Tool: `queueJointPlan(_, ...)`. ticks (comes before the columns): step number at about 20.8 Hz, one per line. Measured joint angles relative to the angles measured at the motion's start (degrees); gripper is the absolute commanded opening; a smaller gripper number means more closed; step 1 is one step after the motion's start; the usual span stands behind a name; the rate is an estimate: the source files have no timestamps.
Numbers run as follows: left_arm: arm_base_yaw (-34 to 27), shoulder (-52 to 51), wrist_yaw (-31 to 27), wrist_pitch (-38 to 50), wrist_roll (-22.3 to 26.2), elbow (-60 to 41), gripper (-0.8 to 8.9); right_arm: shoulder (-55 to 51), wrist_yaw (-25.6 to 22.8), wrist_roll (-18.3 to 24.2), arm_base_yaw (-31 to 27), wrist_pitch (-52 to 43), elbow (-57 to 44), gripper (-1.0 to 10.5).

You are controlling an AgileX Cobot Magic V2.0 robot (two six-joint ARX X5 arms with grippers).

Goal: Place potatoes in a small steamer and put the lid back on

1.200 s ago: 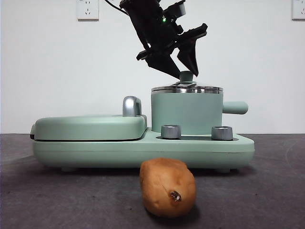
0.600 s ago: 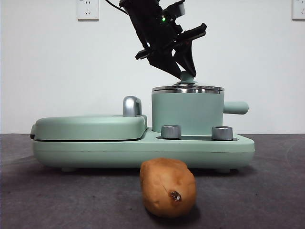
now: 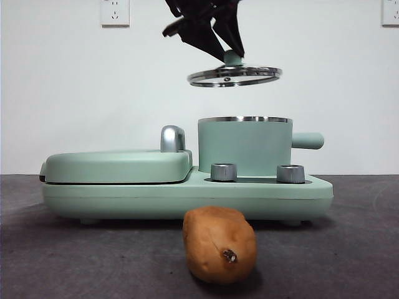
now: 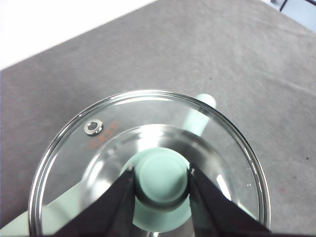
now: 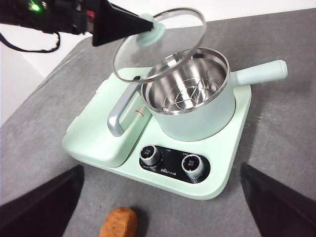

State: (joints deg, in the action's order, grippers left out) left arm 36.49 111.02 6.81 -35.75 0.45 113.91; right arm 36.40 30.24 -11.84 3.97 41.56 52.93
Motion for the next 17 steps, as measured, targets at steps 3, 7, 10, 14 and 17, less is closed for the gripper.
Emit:
queueJointPlan(3, -0.9, -0.9, 0.0, -3.1, 0.0, 0.0, 0.17, 0.2, 1.4, -0.2, 0.2, 0.0, 0.0, 5.1)
queueJointPlan(7, -3.0, -2.9, 0.1, -4.6, 0.0, 0.0, 0.17, 4.1, -0.2, -3.0, 5.8, 0.8, 0.0, 5.1)
queueJointPlan(10, -5.2, -4.7, 0.1, -5.2, 0.0, 0.0, 0.17, 10.0, -7.7, -6.3, 15.7, 0.8, 0.0, 5.1)
queueJointPlan(14, -7.1, -4.9, 0.0, -6.9, 0.2, 0.0, 0.17, 18.9, -20.0, -11.9, 32.8, 0.7, 0.0, 5.1)
queueJointPlan(17, -8.2, -4.9, 0.1, -6.9, 0.5, 0.0, 0.17, 26.1, -22.8, -14.8, 40.5, -1.1, 0.3, 5.1)
